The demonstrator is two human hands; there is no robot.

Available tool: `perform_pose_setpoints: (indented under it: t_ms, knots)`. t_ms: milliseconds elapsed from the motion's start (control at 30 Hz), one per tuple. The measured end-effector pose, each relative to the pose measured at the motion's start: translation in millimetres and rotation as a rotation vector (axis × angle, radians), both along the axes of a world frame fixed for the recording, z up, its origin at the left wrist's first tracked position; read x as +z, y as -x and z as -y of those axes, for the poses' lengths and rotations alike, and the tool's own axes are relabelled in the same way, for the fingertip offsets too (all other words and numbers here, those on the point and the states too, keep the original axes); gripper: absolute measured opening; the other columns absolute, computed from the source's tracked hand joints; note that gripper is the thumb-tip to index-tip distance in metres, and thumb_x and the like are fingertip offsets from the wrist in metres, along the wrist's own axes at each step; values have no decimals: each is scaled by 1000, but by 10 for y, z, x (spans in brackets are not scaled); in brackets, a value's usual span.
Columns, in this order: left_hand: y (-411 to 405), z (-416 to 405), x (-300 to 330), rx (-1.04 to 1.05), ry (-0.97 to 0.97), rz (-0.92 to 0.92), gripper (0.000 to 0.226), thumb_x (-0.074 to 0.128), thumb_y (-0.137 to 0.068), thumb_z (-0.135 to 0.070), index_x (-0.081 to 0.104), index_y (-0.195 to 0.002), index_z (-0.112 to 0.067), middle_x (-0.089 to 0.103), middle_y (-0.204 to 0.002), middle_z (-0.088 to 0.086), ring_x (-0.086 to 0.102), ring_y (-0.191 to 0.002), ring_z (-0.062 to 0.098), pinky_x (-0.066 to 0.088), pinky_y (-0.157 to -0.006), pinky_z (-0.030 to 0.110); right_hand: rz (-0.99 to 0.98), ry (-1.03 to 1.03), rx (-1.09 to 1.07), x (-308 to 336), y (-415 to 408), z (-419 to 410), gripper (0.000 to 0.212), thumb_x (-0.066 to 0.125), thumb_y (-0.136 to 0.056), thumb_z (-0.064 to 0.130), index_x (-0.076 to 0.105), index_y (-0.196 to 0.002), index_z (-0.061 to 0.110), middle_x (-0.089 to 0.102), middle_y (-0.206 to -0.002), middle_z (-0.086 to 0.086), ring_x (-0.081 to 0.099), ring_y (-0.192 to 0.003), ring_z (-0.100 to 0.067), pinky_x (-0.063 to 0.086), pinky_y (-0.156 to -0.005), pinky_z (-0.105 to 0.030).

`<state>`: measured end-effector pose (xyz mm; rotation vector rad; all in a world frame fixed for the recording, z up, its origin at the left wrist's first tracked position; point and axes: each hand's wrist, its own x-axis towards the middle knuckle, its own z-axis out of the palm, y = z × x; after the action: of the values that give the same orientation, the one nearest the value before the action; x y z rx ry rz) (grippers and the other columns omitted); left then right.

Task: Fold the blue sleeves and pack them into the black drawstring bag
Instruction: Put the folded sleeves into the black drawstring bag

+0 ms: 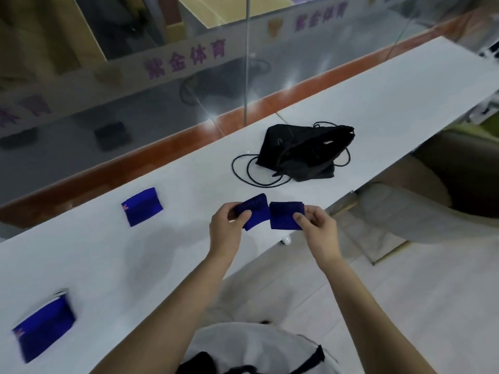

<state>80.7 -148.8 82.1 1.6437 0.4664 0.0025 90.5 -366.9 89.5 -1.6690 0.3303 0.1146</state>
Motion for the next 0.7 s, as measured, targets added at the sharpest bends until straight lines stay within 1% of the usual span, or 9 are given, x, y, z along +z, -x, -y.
perform_pose_setpoints:
  t_ms: [67, 133, 200, 267, 367, 433, 500, 567, 700]
  knots:
    - [-133, 303, 28, -38, -16, -5, 15, 70, -86, -21, 70, -100, -28, 76, -93, -11, 71, -93, 12, 58, -84, 36, 3, 4, -31, 31, -70, 282, 9, 70, -94, 17, 73, -103, 18, 77, -89, -3, 73, -87, -18, 56, -79, -30]
    - [-273, 536, 45, -72, -44, 1, 12, 69, -87, -25, 71, -98, -28, 75, -90, -11, 70, -90, 13, 58, -81, 36, -6, -8, -61, 56, -153, 514, 7, 70, -94, 18, 73, -101, 17, 77, -87, -6, 72, -86, -20, 55, -81, -31]
    - [-438, 721, 57, -99, -86, 17, 8, 67, -87, -29, 71, -92, -31, 74, -84, -14, 69, -82, 9, 55, -74, 31, -4, -18, -85, 71, -284, 702, 6, 69, -94, 18, 72, -99, 16, 76, -90, -12, 71, -87, -28, 56, -83, -36]
    - [-628, 870, 65, -109, -109, 17, 6, 66, -88, -29, 71, -89, -31, 73, -80, -15, 67, -76, 6, 50, -69, 26, 0, -24, -94, 78, -446, 842, 5, 69, -95, 18, 72, -97, 16, 76, -90, -12, 71, -85, -26, 54, -82, -37]
    - [-936, 1050, 40, -112, -126, -1, 9, 65, -90, -28, 72, -95, -28, 74, -82, -14, 67, -79, 7, 49, -69, 24, -3, -20, -97, 73, -712, 984, 4, 68, -95, 18, 71, -98, 17, 77, -87, -6, 70, -80, -14, 54, -76, -30]
    - [-1165, 1153, 7, -108, -130, -10, 12, 65, -92, -28, 72, -101, -27, 74, -84, -14, 68, -82, 8, 49, -70, 23, -9, -11, -92, 62, -921, 1067, 4, 68, -95, 20, 71, -98, 20, 78, -87, -1, 72, -79, -10, 53, -71, -23]
    - [-1413, 1237, -28, -97, -135, -13, 13, 65, -92, -29, 72, -102, -26, 74, -85, -14, 68, -82, 6, 48, -69, 22, -18, 6, -89, 48, -1167, 1150, 4, 69, -94, 22, 71, -97, 24, 78, -87, 2, 72, -79, -8, 51, -69, -19]
    - [-1667, 1313, -53, -79, -130, -22, 14, 65, -93, -29, 72, -104, -24, 74, -86, -13, 68, -83, 6, 50, -70, 23, -34, 39, -98, 45, -1451, 1236, 3, 70, -92, 25, 71, -95, 26, 77, -86, 3, 71, -78, -6, 51, -68, -19]
    - [-2081, 1458, -83, -48, -175, -62, 18, 65, -93, -30, 71, -107, -21, 73, -89, -8, 69, -87, 13, 56, -75, 31, -66, 120, -119, 30, -2031, 1390, 4, 71, -90, 27, 70, -90, 24, 73, -79, 9, 67, -75, -8, 52, -72, -27]
